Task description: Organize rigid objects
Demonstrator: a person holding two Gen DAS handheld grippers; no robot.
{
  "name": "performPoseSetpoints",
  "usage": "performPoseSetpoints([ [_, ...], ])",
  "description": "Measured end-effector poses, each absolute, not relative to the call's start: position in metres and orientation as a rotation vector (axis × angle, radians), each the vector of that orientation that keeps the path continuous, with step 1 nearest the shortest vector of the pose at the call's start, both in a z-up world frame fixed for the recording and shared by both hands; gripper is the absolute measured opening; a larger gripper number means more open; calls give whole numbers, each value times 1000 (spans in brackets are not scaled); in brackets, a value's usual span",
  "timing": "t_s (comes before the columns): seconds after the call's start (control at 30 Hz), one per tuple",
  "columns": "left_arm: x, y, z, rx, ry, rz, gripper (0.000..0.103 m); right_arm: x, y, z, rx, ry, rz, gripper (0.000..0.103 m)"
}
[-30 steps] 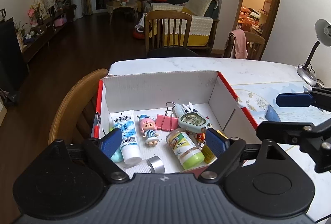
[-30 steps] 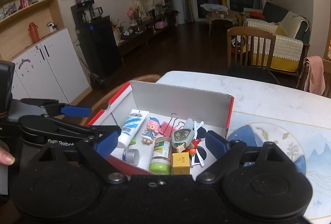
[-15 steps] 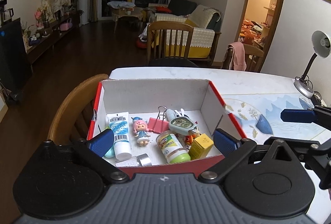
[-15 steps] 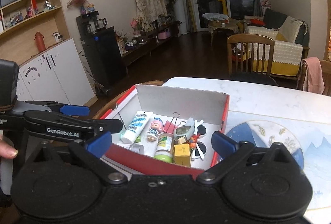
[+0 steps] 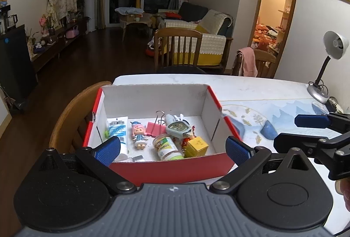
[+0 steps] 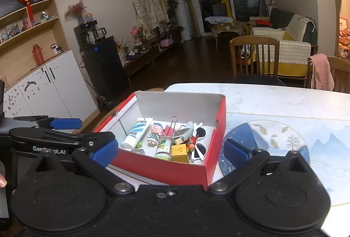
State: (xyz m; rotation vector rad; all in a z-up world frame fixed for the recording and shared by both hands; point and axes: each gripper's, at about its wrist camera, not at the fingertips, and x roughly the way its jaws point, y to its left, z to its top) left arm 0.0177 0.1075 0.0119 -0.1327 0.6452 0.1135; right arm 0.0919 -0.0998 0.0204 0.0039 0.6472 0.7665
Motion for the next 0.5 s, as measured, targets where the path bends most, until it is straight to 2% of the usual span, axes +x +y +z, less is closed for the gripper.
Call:
performPoseSetpoints([
  [0.5,23,89,11,-131,654,155,103,100,-148,10,8,651,682,103],
])
